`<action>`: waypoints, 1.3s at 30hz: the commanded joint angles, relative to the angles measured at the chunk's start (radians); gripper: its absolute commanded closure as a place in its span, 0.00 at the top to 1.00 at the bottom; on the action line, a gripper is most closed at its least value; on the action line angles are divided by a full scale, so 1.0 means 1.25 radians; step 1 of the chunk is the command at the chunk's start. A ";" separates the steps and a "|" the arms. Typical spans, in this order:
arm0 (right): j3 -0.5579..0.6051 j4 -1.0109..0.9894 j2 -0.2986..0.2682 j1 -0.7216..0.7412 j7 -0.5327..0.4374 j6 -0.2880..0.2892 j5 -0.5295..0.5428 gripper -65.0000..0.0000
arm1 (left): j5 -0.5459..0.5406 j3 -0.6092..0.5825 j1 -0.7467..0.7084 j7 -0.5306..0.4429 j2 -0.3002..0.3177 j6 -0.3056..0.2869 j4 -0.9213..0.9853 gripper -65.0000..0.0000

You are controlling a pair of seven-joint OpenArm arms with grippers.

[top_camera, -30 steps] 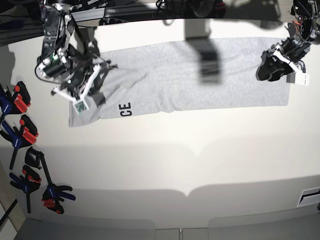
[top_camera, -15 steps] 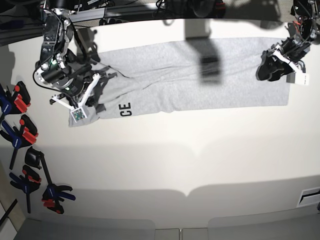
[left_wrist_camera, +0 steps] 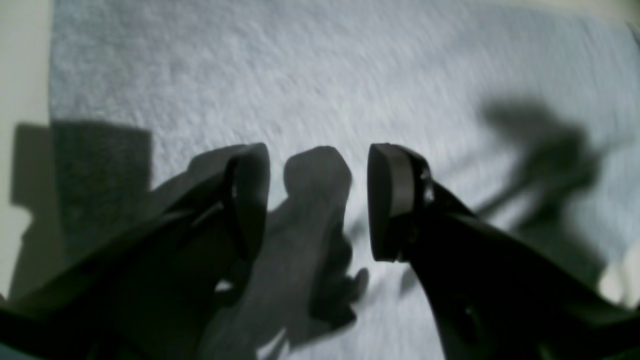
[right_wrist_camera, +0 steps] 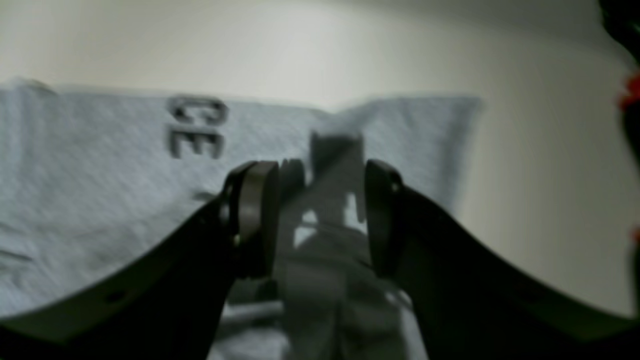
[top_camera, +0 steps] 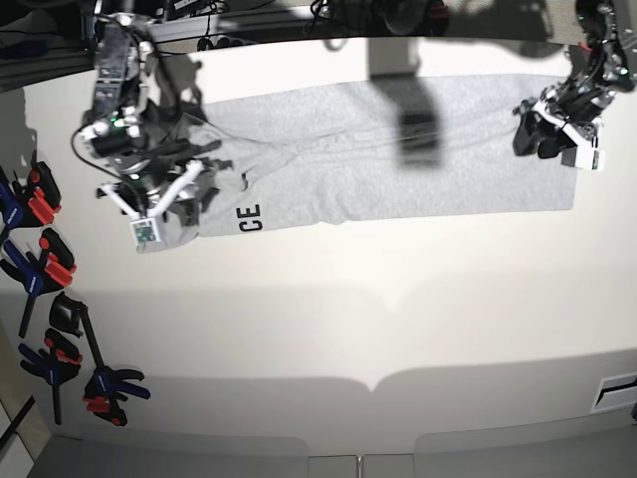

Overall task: Fold the T-shirt properly
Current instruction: 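Hold the strip end with the right gripper and reposition the left gripper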

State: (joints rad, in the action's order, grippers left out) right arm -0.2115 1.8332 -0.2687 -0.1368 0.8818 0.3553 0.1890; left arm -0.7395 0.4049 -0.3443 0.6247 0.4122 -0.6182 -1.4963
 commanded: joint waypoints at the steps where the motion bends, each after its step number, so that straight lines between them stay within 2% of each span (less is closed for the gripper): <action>1: -0.003 -0.005 0.001 0.011 -0.032 0.010 0.004 0.40 | -0.008 0.005 0.006 -0.031 0.009 -0.011 -0.012 0.45; 3: -0.003 -0.039 0.024 0.016 -0.042 0.032 -0.001 0.40 | 0.057 0.005 0.012 -0.050 -0.011 -0.008 -0.012 0.45; 7: -0.003 -0.120 0.047 0.026 -0.049 0.063 -0.005 0.40 | 0.267 0.005 0.011 -0.089 -0.039 0.116 -0.004 0.45; 10: -0.003 -0.154 0.047 0.034 -0.051 0.063 -0.002 0.40 | 0.307 0.005 0.013 -0.103 -0.029 0.181 0.013 0.45; 14: -0.003 -0.155 0.046 0.053 -0.051 0.064 -0.002 0.40 | 0.287 0.005 0.012 -0.103 -0.003 0.184 0.014 0.45; 19: -0.003 -0.155 0.047 0.095 -0.043 0.064 -0.001 0.40 | 0.179 0.005 0.012 -0.103 0.017 0.183 -0.012 0.45; 21: -0.003 -0.155 0.047 0.113 -0.034 0.064 -0.002 0.40 | 0.165 0.005 0.012 -0.123 0.023 0.183 -0.042 0.45; 23: -0.003 -0.155 0.047 0.131 -0.021 0.070 -0.001 0.40 | 0.181 0.005 0.011 -0.169 0.030 0.183 -0.076 0.45; 27: -0.003 -0.155 0.047 0.159 0.022 0.096 -0.001 0.40 | 0.326 0.005 0.012 -0.233 0.047 0.184 -0.121 0.45; 29: -0.003 -0.153 0.047 0.163 0.033 0.120 0.003 0.40 | 0.362 0.005 0.018 -0.197 0.053 0.192 -0.124 0.50; 32: -0.003 -0.148 0.047 0.160 0.035 0.161 0.042 0.40 | 0.344 0.005 0.056 -0.031 0.075 0.197 -0.099 0.68; 35: -0.003 -0.147 0.047 0.160 0.045 0.186 0.101 0.40 | 0.215 0.007 0.092 0.044 0.123 0.205 -0.050 0.69; 37: -0.003 -0.147 0.047 0.160 0.063 0.194 0.123 0.40 | 0.132 0.007 0.106 0.060 0.159 0.205 -0.019 0.68; 39: -0.004 -0.147 0.047 0.160 0.074 0.201 0.127 0.40 | 0.086 0.007 0.121 0.085 0.186 0.204 0.016 0.68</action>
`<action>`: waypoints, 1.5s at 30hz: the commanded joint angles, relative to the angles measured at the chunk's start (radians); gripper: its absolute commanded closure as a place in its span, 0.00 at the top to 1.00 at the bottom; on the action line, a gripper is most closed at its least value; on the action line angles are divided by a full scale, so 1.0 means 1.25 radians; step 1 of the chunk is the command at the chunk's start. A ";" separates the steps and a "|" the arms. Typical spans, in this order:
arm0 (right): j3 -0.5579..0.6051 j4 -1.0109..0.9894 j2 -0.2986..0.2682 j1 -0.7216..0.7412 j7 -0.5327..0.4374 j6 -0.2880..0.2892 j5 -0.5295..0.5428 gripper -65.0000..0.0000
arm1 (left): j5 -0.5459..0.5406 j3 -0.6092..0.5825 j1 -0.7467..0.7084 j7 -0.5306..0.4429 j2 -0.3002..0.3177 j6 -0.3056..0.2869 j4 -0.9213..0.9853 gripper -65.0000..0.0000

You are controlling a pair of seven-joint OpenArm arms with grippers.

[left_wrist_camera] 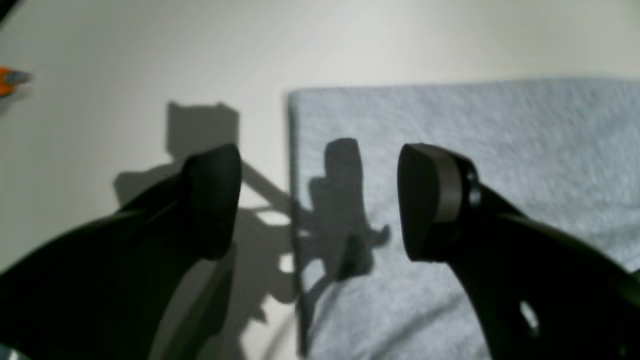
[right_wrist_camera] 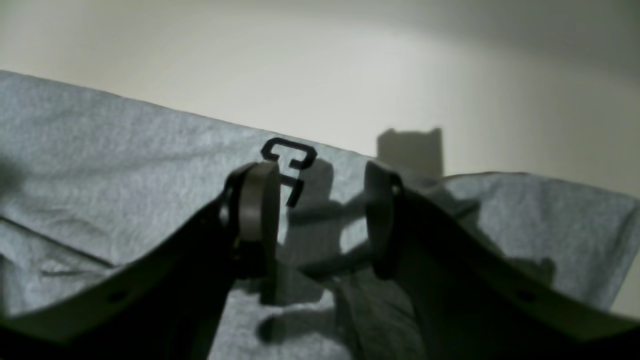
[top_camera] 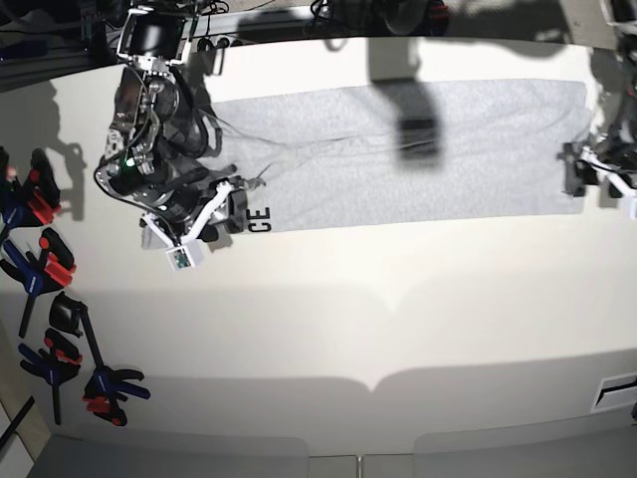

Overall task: Fold the T-shirt properly
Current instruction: 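Hold the strip end with the right gripper and reposition the left gripper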

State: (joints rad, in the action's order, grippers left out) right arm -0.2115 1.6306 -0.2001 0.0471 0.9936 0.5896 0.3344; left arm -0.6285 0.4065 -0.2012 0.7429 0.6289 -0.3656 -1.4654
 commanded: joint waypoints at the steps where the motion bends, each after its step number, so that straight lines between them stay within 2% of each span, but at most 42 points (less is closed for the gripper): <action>1: -0.004 0.015 -0.008 0.013 -0.009 0.017 0.011 0.40 | -0.016 0.005 0.012 0.005 0.021 0.002 0.013 0.68; 5: -0.004 0.015 -0.008 0.013 -0.001 0.025 0.012 0.40 | -0.115 0.005 0.022 0.061 0.034 -0.023 0.111 0.68; 7: -0.003 0.015 -0.008 0.013 -0.002 0.025 0.014 0.40 | -0.195 0.005 0.020 0.080 0.034 -0.050 0.160 0.68; 9: -0.003 0.015 -0.008 0.013 -0.001 0.025 0.014 0.40 | -0.273 0.005 0.021 0.082 0.033 -0.055 0.207 0.68; 12: -0.004 0.015 -0.008 0.013 0.009 0.025 0.014 0.40 | -0.302 0.005 0.019 0.097 0.024 -0.074 0.253 0.68; 18: -0.004 0.015 -0.008 0.013 0.013 0.025 0.014 0.40 | -0.386 0.005 0.003 0.271 -0.027 -0.167 0.278 0.68; 21: -0.003 0.015 -0.008 0.013 0.012 0.025 0.014 0.40 | -0.375 0.005 0.005 0.284 -0.044 -0.182 0.277 0.68; 23: -0.004 0.015 -0.008 0.013 0.013 0.025 0.014 0.40 | -0.376 0.005 0.006 0.271 -0.037 -0.183 0.277 0.68; 25: -0.003 0.015 -0.008 0.013 0.013 0.025 0.014 0.40 | -0.376 0.005 0.006 0.270 -0.023 -0.183 0.277 0.62; 27: -0.004 0.015 -0.008 0.013 0.013 0.025 0.014 0.40 | -0.375 0.005 0.006 0.267 -0.008 -0.184 0.277 0.50; 28: -0.004 0.015 -0.008 0.013 0.013 0.025 0.014 0.40 | -0.375 0.005 0.006 0.260 0.000 -0.184 0.277 0.38; 30: -0.004 0.015 -0.008 0.014 0.013 0.025 0.014 0.40 | -0.375 0.005 0.006 0.227 0.013 -0.184 0.277 0.07; 31: -0.004 0.015 -0.008 0.014 0.011 0.025 0.014 0.40 | -0.372 0.005 0.006 0.208 0.018 -0.184 0.277 0.00; 35: -0.004 0.015 -0.008 0.013 0.011 0.025 0.014 0.40 | -0.267 0.005 0.030 0.143 0.034 -0.175 0.277 0.00; 38: -0.004 0.015 -0.008 0.013 0.014 0.025 0.014 0.40 | -0.237 0.005 0.074 0.144 0.043 -0.104 0.277 0.00; 40: -0.003 0.015 -0.008 0.014 0.014 0.025 0.014 0.40 | -0.200 0.005 0.107 0.149 0.048 -0.083 0.276 0.00; 45: -0.004 0.015 -0.008 0.014 0.013 0.025 0.014 0.40 | -0.098 0.005 0.188 0.270 0.057 -0.037 0.262 0.00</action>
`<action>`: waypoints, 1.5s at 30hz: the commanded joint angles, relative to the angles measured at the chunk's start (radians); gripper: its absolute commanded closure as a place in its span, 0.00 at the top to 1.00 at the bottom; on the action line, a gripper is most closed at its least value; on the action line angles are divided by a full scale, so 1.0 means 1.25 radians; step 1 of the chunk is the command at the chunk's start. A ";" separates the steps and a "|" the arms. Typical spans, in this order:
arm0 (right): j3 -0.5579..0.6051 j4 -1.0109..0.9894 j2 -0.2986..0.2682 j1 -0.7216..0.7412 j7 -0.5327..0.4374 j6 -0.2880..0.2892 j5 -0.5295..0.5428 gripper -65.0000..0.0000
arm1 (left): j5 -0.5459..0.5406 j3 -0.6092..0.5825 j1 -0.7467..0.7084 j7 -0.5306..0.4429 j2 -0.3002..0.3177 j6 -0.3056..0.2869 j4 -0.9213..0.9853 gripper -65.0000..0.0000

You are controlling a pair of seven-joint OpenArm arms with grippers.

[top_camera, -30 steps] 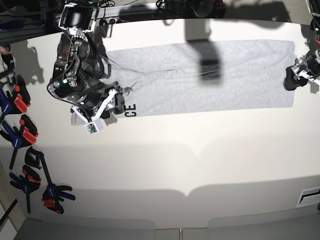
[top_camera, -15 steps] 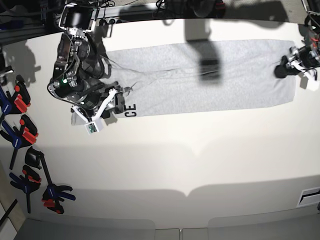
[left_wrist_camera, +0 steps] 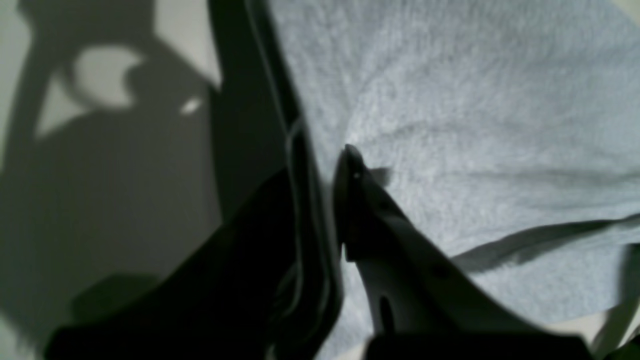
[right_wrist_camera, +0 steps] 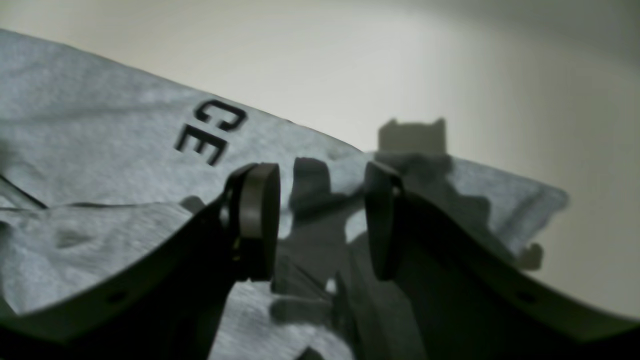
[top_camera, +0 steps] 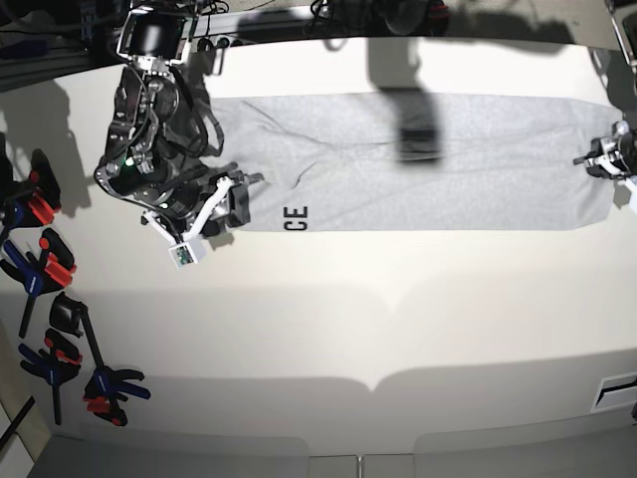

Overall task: Fold the T-shirt properly
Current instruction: 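Hold the strip end with the right gripper and reposition the left gripper, then grasp the strip end with the left gripper and fold it toward the right gripper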

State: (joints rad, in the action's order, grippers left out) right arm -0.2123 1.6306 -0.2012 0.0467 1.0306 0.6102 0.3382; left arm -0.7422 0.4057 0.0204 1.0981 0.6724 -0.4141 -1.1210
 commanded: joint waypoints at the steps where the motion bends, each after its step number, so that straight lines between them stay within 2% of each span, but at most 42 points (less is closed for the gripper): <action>1: -0.003 0.015 -0.007 0.015 -0.016 0.009 0.011 0.40 | 0.005 0.005 0.022 0.007 0.020 0.006 -0.023 0.00; 5: -0.003 0.015 -0.007 0.016 -0.016 0.009 0.011 0.40 | 0.001 0.004 0.027 0.038 0.002 0.039 -0.101 0.00; 12: -0.003 0.015 -0.007 0.016 -0.016 0.009 0.011 0.40 | 0.010 0.004 0.022 0.121 -0.094 0.037 -0.319 0.00; 19: -0.003 0.015 -0.007 0.015 -0.015 0.009 0.011 0.40 | 0.016 -0.016 -0.044 0.078 -0.221 0.036 -0.462 0.00; 24: -0.003 0.015 -0.007 0.016 -0.015 0.009 0.011 0.40 | 0.072 -0.122 -0.091 0.020 -0.292 0.036 -0.462 0.00; 26: -0.003 0.015 -0.007 0.016 -0.015 0.009 0.011 0.40 | 0.086 -0.171 -0.098 -0.020 -0.302 0.037 -0.462 0.00; 29: -0.003 0.015 -0.007 0.015 -0.009 0.009 0.011 0.40 | 0.090 -0.229 -0.091 -0.060 -0.303 0.085 -0.462 0.00; 30: -0.003 0.015 -0.007 0.016 -0.006 0.009 0.011 0.40 | 0.098 -0.242 -0.085 -0.060 -0.303 0.087 -0.462 0.00; 35: -0.003 0.015 -0.007 0.016 -0.007 0.009 0.011 0.40 | 0.104 -0.253 -0.065 -0.059 -0.303 0.087 -0.465 0.00; 39: -0.003 0.015 -0.007 0.016 -0.009 0.009 0.011 0.40 | 0.062 -0.253 -0.070 -0.035 -0.303 0.086 -0.464 0.00; 42: -0.003 0.015 -0.007 0.016 -0.009 0.009 0.011 0.40 | 0.054 -0.253 -0.069 -0.030 -0.302 0.061 -0.472 0.00; 45: -0.003 0.015 -0.007 0.016 -0.009 0.009 0.011 0.40 | 0.042 -0.253 -0.070 -0.029 -0.303 0.056 -0.493 0.00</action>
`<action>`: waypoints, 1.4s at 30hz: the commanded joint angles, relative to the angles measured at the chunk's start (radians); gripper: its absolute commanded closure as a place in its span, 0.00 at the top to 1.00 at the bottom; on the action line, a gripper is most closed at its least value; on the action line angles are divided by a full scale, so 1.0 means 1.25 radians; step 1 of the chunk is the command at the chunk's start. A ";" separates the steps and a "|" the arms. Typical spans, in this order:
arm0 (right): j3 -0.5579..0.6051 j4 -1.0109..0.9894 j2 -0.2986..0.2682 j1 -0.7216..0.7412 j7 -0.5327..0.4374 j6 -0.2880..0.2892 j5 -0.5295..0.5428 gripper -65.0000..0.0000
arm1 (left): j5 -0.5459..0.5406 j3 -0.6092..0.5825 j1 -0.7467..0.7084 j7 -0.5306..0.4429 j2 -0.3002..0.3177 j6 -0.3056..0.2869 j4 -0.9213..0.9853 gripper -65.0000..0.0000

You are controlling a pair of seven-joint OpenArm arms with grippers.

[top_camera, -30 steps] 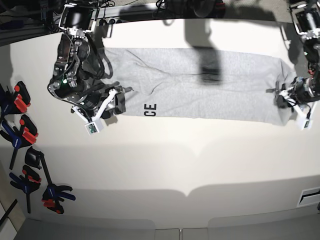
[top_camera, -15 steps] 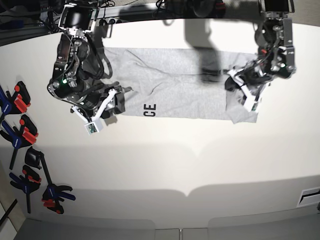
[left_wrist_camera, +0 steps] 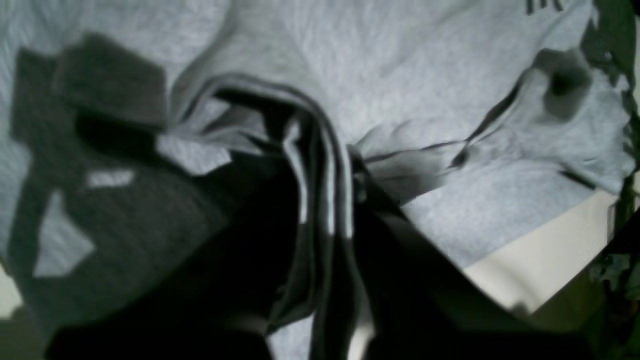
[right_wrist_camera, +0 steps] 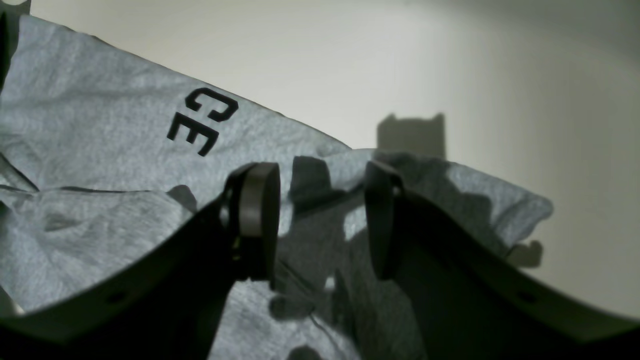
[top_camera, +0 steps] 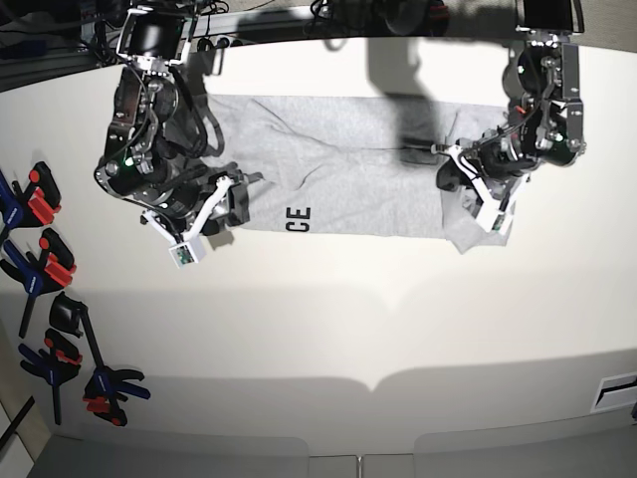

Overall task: Fold the T-shirt properly
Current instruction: 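Grasp the strip end with the left gripper and fold it toward the right gripper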

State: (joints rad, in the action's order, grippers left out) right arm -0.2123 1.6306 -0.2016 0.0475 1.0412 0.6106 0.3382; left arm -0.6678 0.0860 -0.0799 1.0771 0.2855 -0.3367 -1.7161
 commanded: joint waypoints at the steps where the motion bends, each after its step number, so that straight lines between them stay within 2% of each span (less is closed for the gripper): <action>1: -0.003 0.015 -0.007 0.015 -0.018 0.009 0.011 0.40 | -0.020 0.003 0.011 -0.013 0.007 -0.006 -0.023 0.00; 10: -0.003 0.015 -0.007 0.015 -0.025 0.009 0.011 0.40 | -0.016 -0.045 -0.001 -0.009 0.007 -0.013 -0.026 0.00; 12: -0.003 0.015 -0.007 0.015 -0.025 0.009 0.011 0.40 | 0.000 -0.072 -0.002 -0.026 0.007 -0.028 -0.026 0.00; 16: -0.003 0.015 -0.007 0.015 -0.024 0.009 0.011 0.40 | 0.073 -0.107 -0.001 -0.065 0.007 -0.027 -0.026 0.00; 23: -0.003 0.015 -0.007 0.015 -0.018 0.009 0.011 0.40 | 0.072 -0.107 0.000 -0.101 0.006 -0.027 -0.026 0.00; 24: -0.003 0.015 -0.007 0.015 -0.018 0.009 0.011 0.40 | 0.056 -0.107 0.000 -0.113 0.007 -0.027 -0.026 0.05; 26: -0.003 0.015 -0.007 0.015 -0.018 0.009 0.011 0.40 | -0.026 -0.107 0.000 -0.114 0.007 -0.027 -0.026 0.23; 27: -0.003 0.015 -0.007 0.015 -0.018 0.009 0.011 0.40 | -0.076 -0.107 0.000 -0.108 0.007 -0.042 -0.026 0.29; 28: -0.003 0.015 -0.007 0.015 -0.018 0.009 0.011 0.40 | -0.124 -0.108 0.000 -0.100 0.007 -0.078 -0.026 0.32; 31: -0.003 0.015 -0.007 0.015 -0.018 0.009 0.011 0.40 | -0.225 -0.119 0.000 -0.090 0.007 -0.184 -0.026 0.34; 34: -0.003 0.015 -0.007 0.015 -0.014 0.009 0.011 0.40 | -0.257 -0.129 0.000 -0.091 0.006 -0.217 -0.026 0.34; 36: -0.003 0.015 -0.007 0.015 -0.014 0.009 0.011 0.40 | -0.241 -0.127 0.000 -0.091 0.007 -0.216 -0.026 0.34; 39: -0.003 0.015 -0.007 0.015 -0.012 0.009 0.011 0.40 | -0.170 -0.126 0.002 -0.099 0.007 -0.211 -0.026 0.34; 40: -0.003 0.015 -0.007 0.015 -0.012 0.008 0.011 0.40 | -0.142 -0.126 0.002 -0.117 0.007 -0.191 -0.026 0.34; 42: -0.003 0.015 -0.007 0.015 -0.010 0.008 0.011 0.40 | -0.074 -0.126 0.002 -0.161 0.004 -0.107 -0.026 0.34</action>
State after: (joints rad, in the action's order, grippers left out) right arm -0.2123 1.6306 -0.2008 0.0471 1.0428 0.6102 0.3382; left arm -0.7399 -0.0776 -0.0914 0.8997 0.2871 -0.4595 -1.7287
